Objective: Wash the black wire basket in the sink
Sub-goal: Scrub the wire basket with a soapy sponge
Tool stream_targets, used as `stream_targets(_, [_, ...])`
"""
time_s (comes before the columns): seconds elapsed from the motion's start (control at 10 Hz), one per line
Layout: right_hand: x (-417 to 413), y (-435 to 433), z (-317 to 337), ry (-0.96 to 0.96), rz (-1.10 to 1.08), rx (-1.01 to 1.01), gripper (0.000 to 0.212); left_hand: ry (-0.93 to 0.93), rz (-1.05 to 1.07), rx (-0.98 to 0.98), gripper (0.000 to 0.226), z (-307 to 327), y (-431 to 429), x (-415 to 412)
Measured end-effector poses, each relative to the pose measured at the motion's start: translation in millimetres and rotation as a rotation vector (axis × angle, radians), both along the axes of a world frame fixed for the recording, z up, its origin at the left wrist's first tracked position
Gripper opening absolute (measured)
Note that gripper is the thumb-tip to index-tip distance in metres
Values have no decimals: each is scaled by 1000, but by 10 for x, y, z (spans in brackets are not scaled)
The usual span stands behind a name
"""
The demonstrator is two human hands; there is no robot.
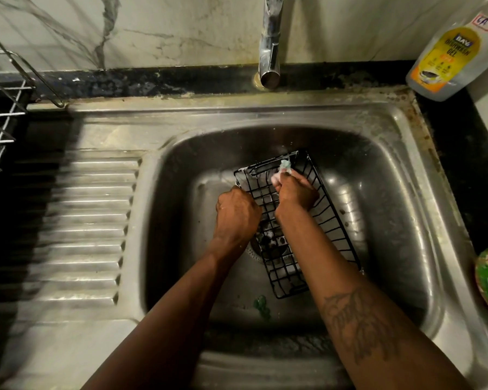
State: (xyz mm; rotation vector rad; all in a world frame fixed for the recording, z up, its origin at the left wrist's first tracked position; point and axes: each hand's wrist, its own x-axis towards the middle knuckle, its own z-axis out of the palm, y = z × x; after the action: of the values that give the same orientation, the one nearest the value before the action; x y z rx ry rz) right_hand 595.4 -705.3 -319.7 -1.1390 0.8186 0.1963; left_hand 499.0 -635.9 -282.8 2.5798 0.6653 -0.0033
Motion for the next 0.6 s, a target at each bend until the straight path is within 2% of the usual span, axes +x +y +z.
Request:
stream_targets(0.1, [-166,44,63,-48,210,-146,16,32,-65,19,23,54,-12,-7])
stream_targets(0.2, [-214,191,70,-140,432,-107,22,-15,-21,-2,21,85,14,-23])
stream_targets(0.4, [-250,227,140,-175,473,-18,9,-5,-31,-29,28,159,32,7])
stream_targets(0.5, [-283,194,162,-167,521,1,12,1,-36,12,28,110,38,15])
stream_targets(0.6, [-242,235,134,-242,584,-132,14,1,-47,2,27,70,29,11])
